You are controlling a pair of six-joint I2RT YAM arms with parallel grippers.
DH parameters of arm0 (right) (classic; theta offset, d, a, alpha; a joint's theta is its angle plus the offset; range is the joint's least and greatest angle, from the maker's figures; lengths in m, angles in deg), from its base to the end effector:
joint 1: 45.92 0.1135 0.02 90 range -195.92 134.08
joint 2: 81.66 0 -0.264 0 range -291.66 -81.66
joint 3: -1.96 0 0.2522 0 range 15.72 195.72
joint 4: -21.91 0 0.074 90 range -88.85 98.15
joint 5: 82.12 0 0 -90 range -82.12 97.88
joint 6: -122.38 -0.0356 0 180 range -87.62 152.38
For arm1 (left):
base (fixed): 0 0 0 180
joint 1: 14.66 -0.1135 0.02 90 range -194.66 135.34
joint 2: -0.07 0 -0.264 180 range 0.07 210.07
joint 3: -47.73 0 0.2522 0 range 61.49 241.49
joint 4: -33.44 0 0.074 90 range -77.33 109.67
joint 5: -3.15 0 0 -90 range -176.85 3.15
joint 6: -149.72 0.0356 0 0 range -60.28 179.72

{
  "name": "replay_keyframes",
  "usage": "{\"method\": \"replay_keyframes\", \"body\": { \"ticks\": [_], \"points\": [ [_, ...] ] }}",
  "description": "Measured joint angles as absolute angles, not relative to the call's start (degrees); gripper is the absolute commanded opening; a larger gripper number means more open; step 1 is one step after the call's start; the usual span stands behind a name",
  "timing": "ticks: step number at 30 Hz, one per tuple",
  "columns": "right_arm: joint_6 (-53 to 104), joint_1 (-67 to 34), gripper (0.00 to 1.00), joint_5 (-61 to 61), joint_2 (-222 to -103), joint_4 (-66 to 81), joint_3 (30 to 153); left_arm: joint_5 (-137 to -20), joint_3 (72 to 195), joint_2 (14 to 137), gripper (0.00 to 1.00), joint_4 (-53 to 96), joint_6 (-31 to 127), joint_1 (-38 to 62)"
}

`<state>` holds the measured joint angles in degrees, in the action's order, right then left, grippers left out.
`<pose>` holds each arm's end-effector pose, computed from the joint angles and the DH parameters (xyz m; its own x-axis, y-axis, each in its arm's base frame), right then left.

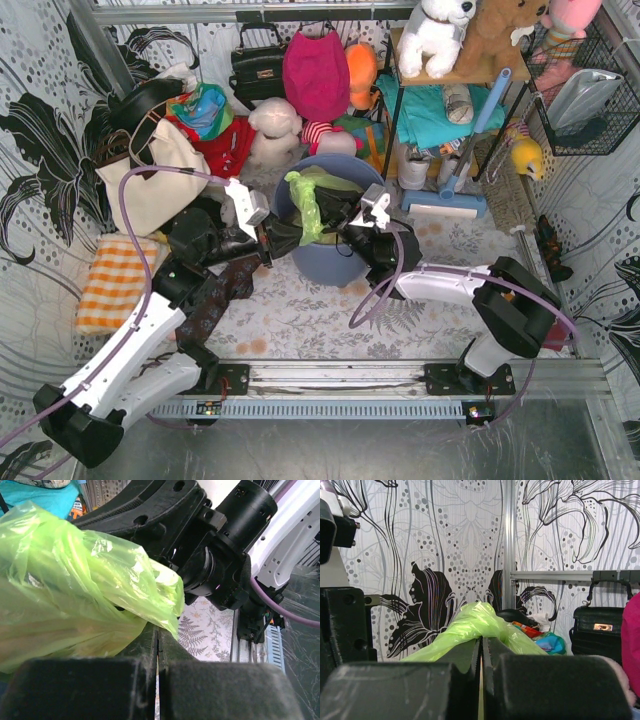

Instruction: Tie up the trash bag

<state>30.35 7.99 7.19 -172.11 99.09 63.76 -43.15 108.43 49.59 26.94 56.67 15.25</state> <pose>0.1858 0.2556 0.3387 0.4123 0.6258 -0.6621 -0.8279 0.5608 0.0144 0.1571 -0.1188 0.3713 0.0197 -0.0557 -0.9983 0.9598 0.2808 0.0033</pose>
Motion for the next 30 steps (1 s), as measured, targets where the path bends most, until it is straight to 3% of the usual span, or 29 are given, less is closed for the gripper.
{"method": "replay_keyframes", "body": {
  "ticks": [2, 7, 10, 22, 30],
  "points": [
    [30.5, 8.0, 0.0, 7.3, -172.5, 99.0, 64.2, -43.0, 108.7, 49.6, 0.01, 26.5, 56.6, 15.2],
    [30.5, 8.0, 0.0, 7.3, -172.6, 99.1, 64.3, -44.9, 109.6, 49.1, 0.36, 22.8, 56.8, 15.2],
    [30.5, 8.0, 0.0, 7.2, -172.6, 99.1, 64.3, -47.6, 111.7, 48.5, 0.43, 20.3, 56.8, 15.2],
    [30.5, 8.0, 0.0, 7.2, -172.5, 99.1, 64.2, -58.8, 120.1, 45.6, 0.45, 19.8, 53.8, 15.2],
    [30.5, 8.0, 0.0, 7.0, -172.1, 99.1, 63.8, -74.6, 130.5, 53.9, 0.44, 17.3, 44.6, 14.7]
  ]
}}
